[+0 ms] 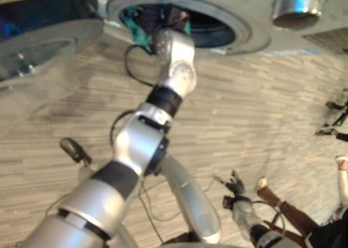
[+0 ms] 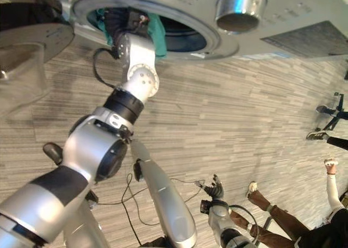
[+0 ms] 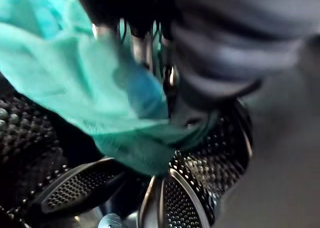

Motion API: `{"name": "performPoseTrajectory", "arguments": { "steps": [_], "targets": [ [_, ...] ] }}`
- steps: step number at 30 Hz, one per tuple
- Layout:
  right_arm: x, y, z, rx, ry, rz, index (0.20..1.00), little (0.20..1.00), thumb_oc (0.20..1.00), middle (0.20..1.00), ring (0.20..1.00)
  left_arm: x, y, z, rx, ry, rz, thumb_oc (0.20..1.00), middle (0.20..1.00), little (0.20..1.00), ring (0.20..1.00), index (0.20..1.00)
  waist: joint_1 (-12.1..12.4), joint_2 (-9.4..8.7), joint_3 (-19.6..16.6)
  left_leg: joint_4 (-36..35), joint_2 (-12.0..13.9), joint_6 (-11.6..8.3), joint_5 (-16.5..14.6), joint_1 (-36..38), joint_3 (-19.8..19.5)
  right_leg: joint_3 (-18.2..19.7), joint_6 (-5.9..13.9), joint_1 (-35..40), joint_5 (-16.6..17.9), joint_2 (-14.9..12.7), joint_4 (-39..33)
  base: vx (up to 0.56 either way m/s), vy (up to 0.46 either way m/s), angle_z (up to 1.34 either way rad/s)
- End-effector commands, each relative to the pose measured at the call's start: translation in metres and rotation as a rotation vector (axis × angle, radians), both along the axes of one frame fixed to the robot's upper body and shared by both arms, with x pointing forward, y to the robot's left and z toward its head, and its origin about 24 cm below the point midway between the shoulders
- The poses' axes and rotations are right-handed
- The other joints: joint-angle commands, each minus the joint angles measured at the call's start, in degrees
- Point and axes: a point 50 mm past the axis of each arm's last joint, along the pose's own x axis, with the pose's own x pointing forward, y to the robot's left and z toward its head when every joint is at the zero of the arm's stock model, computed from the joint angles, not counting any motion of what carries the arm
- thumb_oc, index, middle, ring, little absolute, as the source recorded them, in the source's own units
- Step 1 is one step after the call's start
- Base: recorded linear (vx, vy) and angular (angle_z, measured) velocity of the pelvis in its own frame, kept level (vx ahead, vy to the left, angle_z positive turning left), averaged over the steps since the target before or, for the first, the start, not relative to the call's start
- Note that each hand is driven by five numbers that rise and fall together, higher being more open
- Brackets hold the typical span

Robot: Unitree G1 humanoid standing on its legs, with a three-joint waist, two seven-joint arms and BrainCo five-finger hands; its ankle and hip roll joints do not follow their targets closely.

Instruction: Grab the laundry basket,head to the washer,open it,put in the laundry and shut it.

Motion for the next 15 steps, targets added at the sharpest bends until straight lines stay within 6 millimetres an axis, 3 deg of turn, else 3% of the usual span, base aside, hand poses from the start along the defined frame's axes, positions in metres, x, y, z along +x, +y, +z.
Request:
{"name": "performPoseTrajectory", "arguments": {
  "steps": [1,7,8,9,10,11,15],
  "targets": [
    [-0.008,-0.020,-0.001,-0.059,0.028,-0.055,1.000,1.000,1.000,1.000,1.000,-0.030,-0.039,0.056,-0.001,-0.215,-0.086,0.200,0.200,0.200,0.200,0.200,-1.9,3.01,-0.3,-0.2,9.6,-4.15,-2.6,8.8,5.2,-1.8,5.59,-5.0,-9.1,0.7,9.9,0.02,-0.015,-0.04],
    [0.002,-0.022,0.005,-0.053,-0.008,-0.075,1.000,1.000,1.000,1.000,1.000,-0.063,-0.105,0.044,-0.006,-0.245,-0.293,0.200,0.200,0.200,0.200,0.200,-1.8,4.39,0.1,-0.2,9.1,-3.94,-2.8,8.5,6.0,-2.6,5.43,-5.1,-8.9,0.2,9.8,0.01,-0.010,0.04],
    [0.001,-0.021,0.005,-0.053,-0.008,-0.075,1.000,1.000,1.000,1.000,1.000,-0.064,-0.105,0.043,-0.005,-0.244,-0.293,0.200,0.200,0.200,0.200,0.200,-1.7,4.36,0.1,-0.2,9.1,-3.94,-2.8,8.5,6.0,-2.6,5.43,-5.1,-8.9,0.2,9.8,0.00,0.000,0.00],
    [0.005,-0.023,0.008,-0.046,-0.021,-0.079,1.000,1.000,1.000,1.000,1.000,-0.070,-0.120,0.035,0.021,-0.240,-0.347,0.200,0.200,0.200,0.200,0.200,-1.6,4.51,0.4,-0.2,8.9,-3.90,-2.7,8.4,6.0,-2.9,5.27,-5.1,-8.9,0.2,9.7,0.00,0.000,0.00],
    [0.004,-0.022,0.007,-0.043,-0.019,-0.080,1.000,1.000,1.000,1.000,1.000,-0.071,-0.121,0.033,0.023,-0.238,-0.349,0.200,0.200,0.200,0.200,0.200,-1.5,4.44,0.4,-0.2,9.0,-3.91,-2.7,8.3,5.9,-3.0,5.26,-5.1,-8.9,0.2,9.7,-0.01,-0.045,-0.02],
    [0.011,-0.024,0.011,-0.036,-0.037,-0.095,1.000,1.000,1.000,1.000,1.000,-0.074,-0.135,0.013,0.061,-0.198,-0.397,0.200,0.200,0.200,0.200,0.200,-1.1,4.36,0.9,-0.2,8.6,-3.81,-2.7,8.3,5.7,-3.4,5.21,-4.8,-8.8,0.2,9.6,0.00,0.000,0.00],
    [0.016,-0.023,0.014,-0.024,-0.054,-0.113,1.000,1.000,1.000,1.000,1.000,-0.072,-0.140,-0.010,0.080,-0.132,-0.404,0.200,0.200,0.200,0.200,0.200,-0.4,3.85,1.7,-0.2,8.4,-3.68,-2.9,8.3,5.6,-3.7,5.29,-4.7,-8.7,0.0,9.6,-0.01,-0.014,0.01]
  ]
}}
